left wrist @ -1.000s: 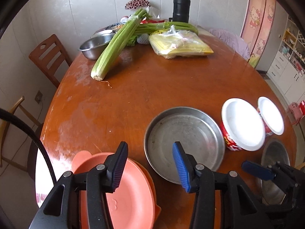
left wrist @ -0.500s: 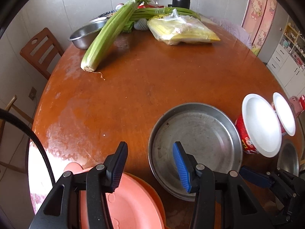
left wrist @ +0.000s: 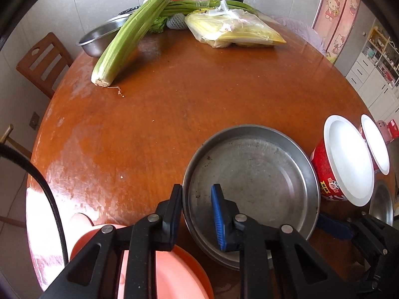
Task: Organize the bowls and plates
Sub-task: 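Close the left gripper on the grey metal pan rim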
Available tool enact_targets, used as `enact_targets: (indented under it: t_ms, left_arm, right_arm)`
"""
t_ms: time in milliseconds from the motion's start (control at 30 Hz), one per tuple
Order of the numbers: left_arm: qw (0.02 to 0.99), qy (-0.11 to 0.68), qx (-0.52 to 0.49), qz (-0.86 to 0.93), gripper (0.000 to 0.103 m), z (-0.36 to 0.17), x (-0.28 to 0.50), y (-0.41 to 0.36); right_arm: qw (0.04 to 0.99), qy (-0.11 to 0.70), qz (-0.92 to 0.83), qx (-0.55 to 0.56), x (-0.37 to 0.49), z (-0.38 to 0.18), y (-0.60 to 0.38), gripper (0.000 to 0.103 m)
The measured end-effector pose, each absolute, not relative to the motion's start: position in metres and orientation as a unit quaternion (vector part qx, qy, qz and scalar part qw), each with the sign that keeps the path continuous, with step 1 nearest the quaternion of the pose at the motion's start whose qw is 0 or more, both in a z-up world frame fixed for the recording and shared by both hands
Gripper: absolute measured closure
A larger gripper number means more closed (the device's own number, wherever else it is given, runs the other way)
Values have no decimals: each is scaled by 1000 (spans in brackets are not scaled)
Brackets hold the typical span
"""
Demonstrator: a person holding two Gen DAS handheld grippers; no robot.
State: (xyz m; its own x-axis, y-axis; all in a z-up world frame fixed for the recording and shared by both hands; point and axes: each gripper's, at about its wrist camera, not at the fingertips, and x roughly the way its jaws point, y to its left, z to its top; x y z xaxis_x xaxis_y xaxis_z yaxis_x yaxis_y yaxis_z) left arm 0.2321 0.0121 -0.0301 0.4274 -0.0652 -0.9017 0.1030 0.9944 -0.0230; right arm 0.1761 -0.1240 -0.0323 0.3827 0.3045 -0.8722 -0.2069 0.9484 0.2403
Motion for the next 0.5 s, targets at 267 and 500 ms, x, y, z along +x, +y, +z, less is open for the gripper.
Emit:
enact_targets:
  t_ms: [267, 500]
  left_arm:
    - [851, 522, 5, -47, 79, -21, 227, 19]
    - [862, 505, 1, -48, 79, -5, 217, 23]
  right_arm:
    - [841, 514, 165, 38, 173, -21, -121, 46]
    - [848, 499, 173, 38, 168, -9, -121, 46]
